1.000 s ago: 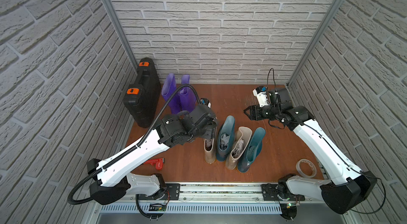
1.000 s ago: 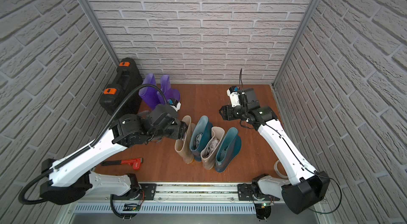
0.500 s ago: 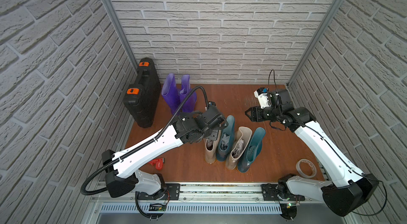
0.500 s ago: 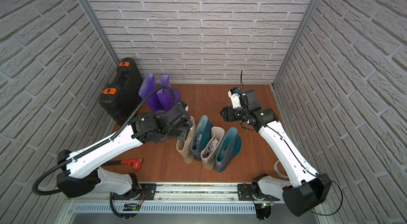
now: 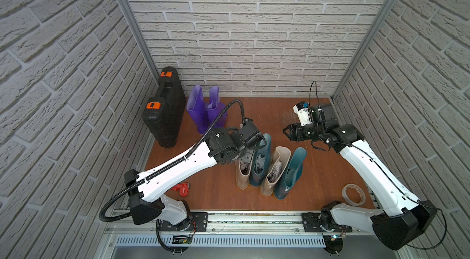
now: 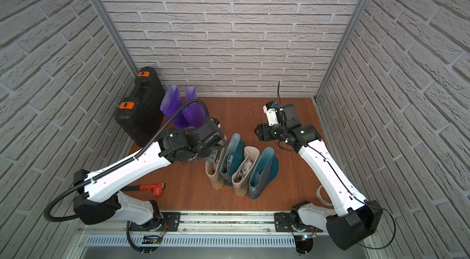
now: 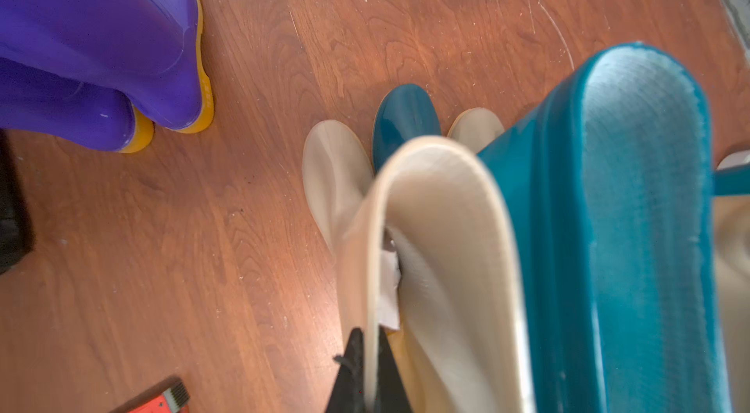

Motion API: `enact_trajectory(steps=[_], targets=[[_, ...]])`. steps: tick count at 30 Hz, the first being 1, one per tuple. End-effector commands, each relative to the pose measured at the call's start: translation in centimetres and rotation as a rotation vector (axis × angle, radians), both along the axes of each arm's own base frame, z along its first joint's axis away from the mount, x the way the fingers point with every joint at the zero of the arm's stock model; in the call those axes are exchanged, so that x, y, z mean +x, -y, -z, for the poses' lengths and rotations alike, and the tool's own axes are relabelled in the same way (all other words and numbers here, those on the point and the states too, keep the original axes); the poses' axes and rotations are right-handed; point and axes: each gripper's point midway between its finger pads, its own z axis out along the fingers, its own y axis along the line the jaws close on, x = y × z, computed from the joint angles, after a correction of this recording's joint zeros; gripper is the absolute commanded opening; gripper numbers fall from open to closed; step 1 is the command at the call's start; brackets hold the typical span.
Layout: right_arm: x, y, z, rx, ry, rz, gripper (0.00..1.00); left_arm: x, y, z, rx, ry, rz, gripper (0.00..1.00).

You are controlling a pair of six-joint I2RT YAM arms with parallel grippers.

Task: Match and arrange rain boots in pairs
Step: Pick up the rain boot at the center of the board, then place the rain boot at the center of the board.

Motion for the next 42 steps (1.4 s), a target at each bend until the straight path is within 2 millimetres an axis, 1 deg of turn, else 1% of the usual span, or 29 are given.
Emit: enact_trajectory(steps=[1, 10, 16, 22, 28, 36, 42], targets=[[0.3, -0.2, -0.1, 0.010, 0.014, 0.003, 0.69, 1.1, -0.5, -2.7, -0.011, 0.075, 0.005, 0.00], [0.5, 0.0, -0.2, -0.002, 0.019, 0.007, 0.68, 4.0, -1.3, -6.2, -0.086, 0.153, -0.023, 0.00], [0.8, -0.2, 0.2, -0.002, 0.007, 0.002, 0.68, 6.7, -0.8, -7.3, -0.161, 0.175, -0.032, 0.00], [1.3, -0.4, 0.5, -0.002, 0.003, 0.002, 0.68, 10.7, 0.6, -8.0, -0.199, 0.207, -0.048, 0.00], [1.7, -0.6, 0.6, -0.006, -0.011, -0.005, 0.68, 14.9, 2.5, -8.8, -0.209, 0.247, -0.052, 0.00], [1.7, -0.7, 0.5, -0.008, -0.017, -0.011, 0.67, 21.0, 3.3, -9.7, -0.256, 0.326, -0.141, 0.00], [1.8, -0.6, 0.3, -0.016, -0.023, -0.007, 0.67, 24.7, 4.1, -10.3, -0.316, 0.369, -0.168, 0.00]])
